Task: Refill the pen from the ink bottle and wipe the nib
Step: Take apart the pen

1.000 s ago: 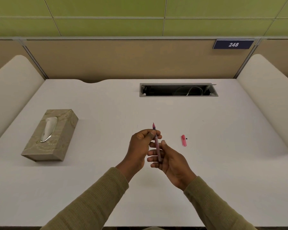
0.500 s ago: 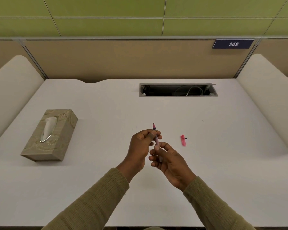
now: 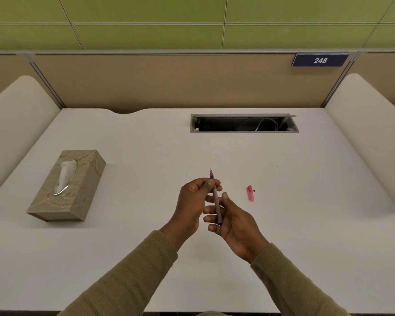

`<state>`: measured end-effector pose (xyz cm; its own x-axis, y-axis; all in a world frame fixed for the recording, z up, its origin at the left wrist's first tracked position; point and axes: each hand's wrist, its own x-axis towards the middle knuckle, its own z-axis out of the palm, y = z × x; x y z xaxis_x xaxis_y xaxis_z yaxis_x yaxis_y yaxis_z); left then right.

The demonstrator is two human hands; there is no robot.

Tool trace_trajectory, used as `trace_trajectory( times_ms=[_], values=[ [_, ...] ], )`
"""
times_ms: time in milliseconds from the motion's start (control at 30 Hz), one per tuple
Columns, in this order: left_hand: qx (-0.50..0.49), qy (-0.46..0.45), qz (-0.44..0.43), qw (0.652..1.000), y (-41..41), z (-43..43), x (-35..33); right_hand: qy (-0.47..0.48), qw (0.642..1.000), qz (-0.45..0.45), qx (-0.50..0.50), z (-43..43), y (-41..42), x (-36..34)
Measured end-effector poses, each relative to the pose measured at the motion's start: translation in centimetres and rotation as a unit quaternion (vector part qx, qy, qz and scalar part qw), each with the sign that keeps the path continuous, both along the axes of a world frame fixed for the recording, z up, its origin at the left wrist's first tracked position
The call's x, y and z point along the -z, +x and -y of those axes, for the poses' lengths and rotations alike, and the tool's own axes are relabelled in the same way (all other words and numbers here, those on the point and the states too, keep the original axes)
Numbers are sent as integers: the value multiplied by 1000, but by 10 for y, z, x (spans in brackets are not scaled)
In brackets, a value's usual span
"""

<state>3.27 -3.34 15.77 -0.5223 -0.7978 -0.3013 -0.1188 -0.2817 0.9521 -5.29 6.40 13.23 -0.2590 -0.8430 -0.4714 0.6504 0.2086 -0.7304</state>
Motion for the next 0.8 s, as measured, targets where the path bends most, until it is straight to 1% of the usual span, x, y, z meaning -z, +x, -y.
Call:
trace_trajectory(
  times_ms=[133,333,467,633,800],
  values=[
    [2,-16,11,1000,-2,-1,3,2,1000,-24,1,0,0,0],
    [-3,-2,8,1000,-4,-1,1,4,1000,-3,1,-1,-3,0],
    [-1,-15,14,1000,-5,-2,3,5,999,-36,-8,-1,-4,0],
    [-6,1,7,1000,-6,-2,2,2,1000,-13,-5,-2,-5,1],
    [-7,-11,11,1000,-7,-2,4,-3,999,-40,-3,-2,-5,2]
  ],
)
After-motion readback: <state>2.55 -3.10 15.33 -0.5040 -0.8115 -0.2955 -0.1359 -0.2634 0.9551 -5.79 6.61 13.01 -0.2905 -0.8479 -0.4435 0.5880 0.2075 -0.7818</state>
